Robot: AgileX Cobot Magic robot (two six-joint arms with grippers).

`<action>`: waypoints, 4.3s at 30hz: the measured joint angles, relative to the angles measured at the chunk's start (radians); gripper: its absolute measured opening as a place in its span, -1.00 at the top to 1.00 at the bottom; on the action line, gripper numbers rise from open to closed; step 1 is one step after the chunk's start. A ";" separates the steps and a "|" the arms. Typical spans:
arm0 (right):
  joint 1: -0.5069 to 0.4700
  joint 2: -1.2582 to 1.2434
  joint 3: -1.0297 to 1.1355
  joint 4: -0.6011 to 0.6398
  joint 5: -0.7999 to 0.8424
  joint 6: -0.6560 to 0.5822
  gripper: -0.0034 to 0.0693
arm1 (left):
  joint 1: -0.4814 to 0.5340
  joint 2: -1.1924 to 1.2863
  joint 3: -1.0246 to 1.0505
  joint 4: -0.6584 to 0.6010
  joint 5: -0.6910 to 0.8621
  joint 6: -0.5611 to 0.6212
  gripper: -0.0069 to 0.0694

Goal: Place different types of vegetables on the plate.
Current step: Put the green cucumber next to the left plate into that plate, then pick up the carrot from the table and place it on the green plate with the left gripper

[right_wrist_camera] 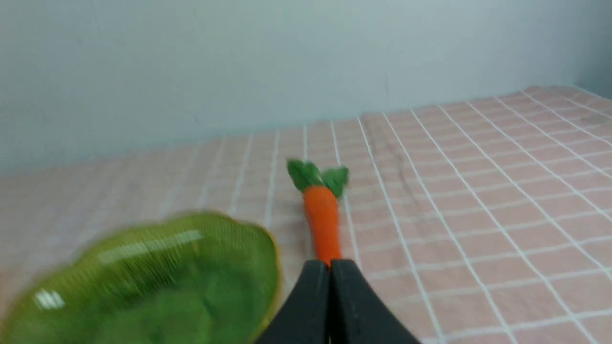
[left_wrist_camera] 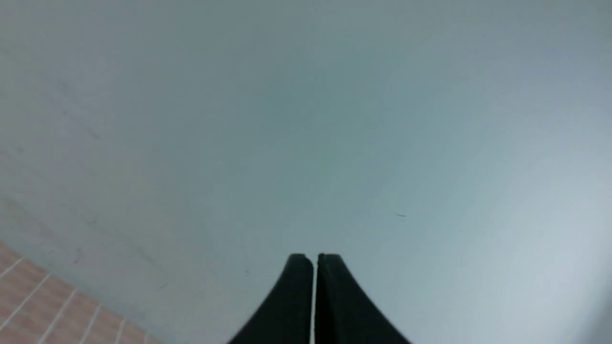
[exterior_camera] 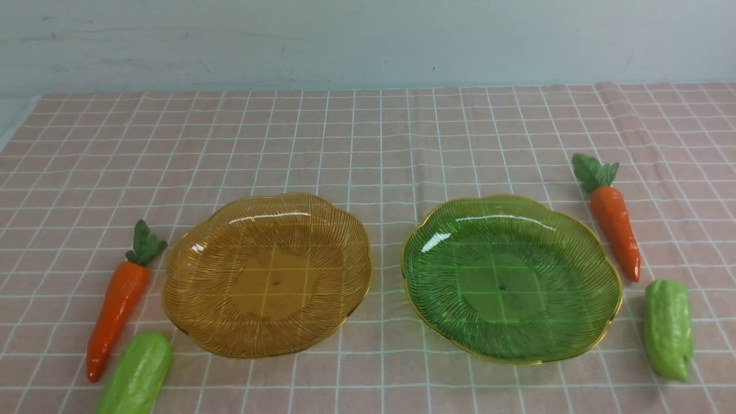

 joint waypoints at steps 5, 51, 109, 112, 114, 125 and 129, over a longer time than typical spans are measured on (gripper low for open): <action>0.000 0.000 0.000 0.168 -0.154 0.087 0.95 | 0.000 0.066 -0.232 0.022 0.265 0.101 0.83; 0.038 0.582 -0.704 0.446 0.722 -0.410 0.95 | 0.000 1.527 -0.731 0.575 1.060 0.129 -0.83; 0.038 0.582 -0.704 0.449 0.744 -0.421 0.95 | 0.157 1.600 -1.109 0.514 1.218 0.168 0.76; 0.038 0.582 -0.704 0.445 0.747 -0.421 0.95 | 0.243 1.600 -1.109 0.518 1.219 0.178 0.81; 0.038 0.582 -0.704 0.442 0.747 -0.421 0.95 | 0.266 1.600 -1.109 0.514 1.217 0.199 0.78; 0.038 0.582 -0.704 0.421 0.750 -0.421 0.95 | 0.267 1.818 -1.109 0.508 1.119 0.238 -0.49; 0.038 0.582 -0.704 0.421 0.750 -0.421 0.95 | 0.267 1.910 -1.109 0.508 1.119 0.238 -0.60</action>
